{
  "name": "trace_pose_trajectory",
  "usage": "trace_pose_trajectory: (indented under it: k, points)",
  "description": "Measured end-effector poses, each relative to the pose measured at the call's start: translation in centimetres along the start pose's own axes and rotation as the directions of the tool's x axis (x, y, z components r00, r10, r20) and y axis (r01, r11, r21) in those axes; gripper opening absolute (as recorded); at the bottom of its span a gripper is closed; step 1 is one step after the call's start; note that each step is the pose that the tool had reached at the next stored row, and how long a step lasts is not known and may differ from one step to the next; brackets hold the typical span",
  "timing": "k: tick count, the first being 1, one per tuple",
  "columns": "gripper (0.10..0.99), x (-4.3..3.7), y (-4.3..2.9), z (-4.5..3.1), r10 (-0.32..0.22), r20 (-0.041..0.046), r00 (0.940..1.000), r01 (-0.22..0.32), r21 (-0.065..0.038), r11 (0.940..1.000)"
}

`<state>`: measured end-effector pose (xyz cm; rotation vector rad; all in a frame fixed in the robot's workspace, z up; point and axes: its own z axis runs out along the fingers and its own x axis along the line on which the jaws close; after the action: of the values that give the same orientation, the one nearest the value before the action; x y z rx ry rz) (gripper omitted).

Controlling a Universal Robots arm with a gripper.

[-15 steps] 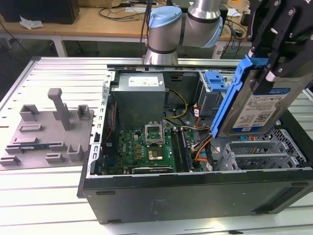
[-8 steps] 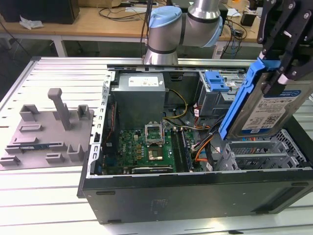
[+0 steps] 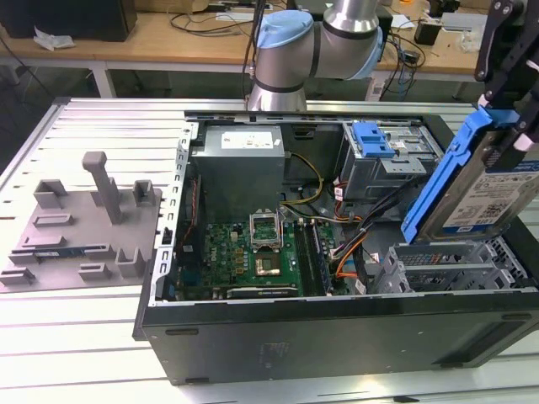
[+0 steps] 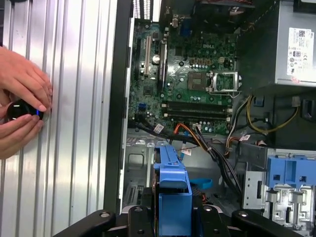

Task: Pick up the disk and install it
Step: 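Insert the disk into the insertion slot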

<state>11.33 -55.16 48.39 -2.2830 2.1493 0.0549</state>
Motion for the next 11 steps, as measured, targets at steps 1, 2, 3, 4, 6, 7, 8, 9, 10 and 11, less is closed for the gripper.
trace_pose_trajectory:
  k: [1,2,3,4,6,7,8,9,10,11]
  points:
    - [0.369,0.04,-0.26,0.03,0.000,0.0001,1.0000,0.000,0.000,1.0000]
    - [0.369,0.07,-0.43,0.06,0.000,0.0002,1.0000,0.000,0.000,1.0000]
    - [0.369,0.08,-0.54,0.07,0.000,0.0001,1.0000,0.000,0.000,1.0000]
    - [0.369,0.11,-0.61,0.07,0.000,0.0000,1.0000,0.000,0.000,1.0000]
    - [0.369,0.11,-0.61,0.08,0.000,0.0000,1.0000,0.000,0.000,1.0000]
    - [0.369,0.11,-0.61,0.08,0.000,-0.0001,1.0000,0.000,0.000,1.0000]
    - [0.369,0.11,-0.59,0.08,0.000,-0.0008,1.0000,0.000,0.000,1.0000]
    - [0.369,0.10,-0.46,0.09,0.002,-0.0012,1.0000,-0.002,0.000,1.0000]
    - [0.369,0.10,-0.41,0.09,0.007,-0.0013,1.0000,-0.007,0.000,1.0000]
    - [0.369,0.09,-0.36,0.10,0.018,-0.0011,0.9998,-0.018,0.001,0.9998]
